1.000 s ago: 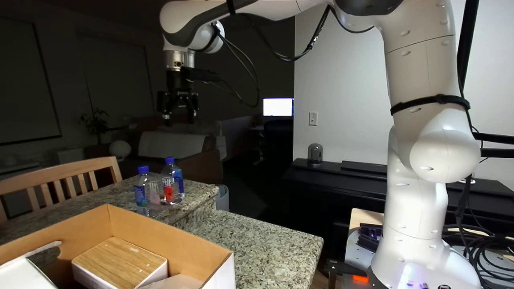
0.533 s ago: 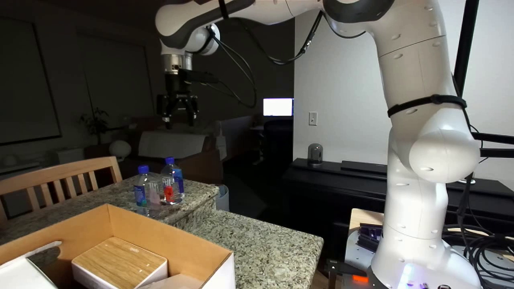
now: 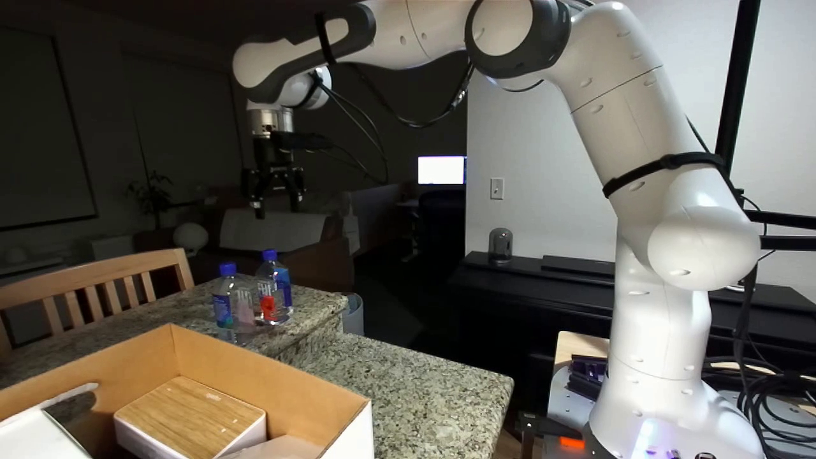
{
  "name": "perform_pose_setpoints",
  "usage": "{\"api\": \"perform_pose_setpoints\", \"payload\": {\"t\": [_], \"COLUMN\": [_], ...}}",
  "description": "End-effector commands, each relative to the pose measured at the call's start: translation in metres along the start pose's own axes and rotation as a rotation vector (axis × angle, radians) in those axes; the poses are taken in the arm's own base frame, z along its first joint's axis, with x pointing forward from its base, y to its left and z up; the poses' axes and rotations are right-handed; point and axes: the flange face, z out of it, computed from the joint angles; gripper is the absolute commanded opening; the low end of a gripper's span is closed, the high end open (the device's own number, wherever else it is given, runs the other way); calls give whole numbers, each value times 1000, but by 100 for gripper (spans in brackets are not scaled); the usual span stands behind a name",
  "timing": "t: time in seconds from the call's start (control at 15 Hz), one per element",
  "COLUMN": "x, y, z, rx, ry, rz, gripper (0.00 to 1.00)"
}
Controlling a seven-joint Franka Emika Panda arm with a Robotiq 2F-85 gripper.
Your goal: Put the water bottles on the counter in the box
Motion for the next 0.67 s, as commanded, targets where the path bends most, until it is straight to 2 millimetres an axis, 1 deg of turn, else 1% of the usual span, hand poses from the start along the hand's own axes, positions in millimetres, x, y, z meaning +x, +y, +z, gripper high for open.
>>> {"api": "perform_pose_setpoints", "payload": {"t": [0.0, 0.33, 0.6], "x": [13, 26, 35], "y": [7, 18, 16], "z": [5, 17, 32], "rx": [18, 16, 18], "ry": [-22, -50, -56], "rz": [12, 34, 39], "gripper": [100, 100, 100]}}
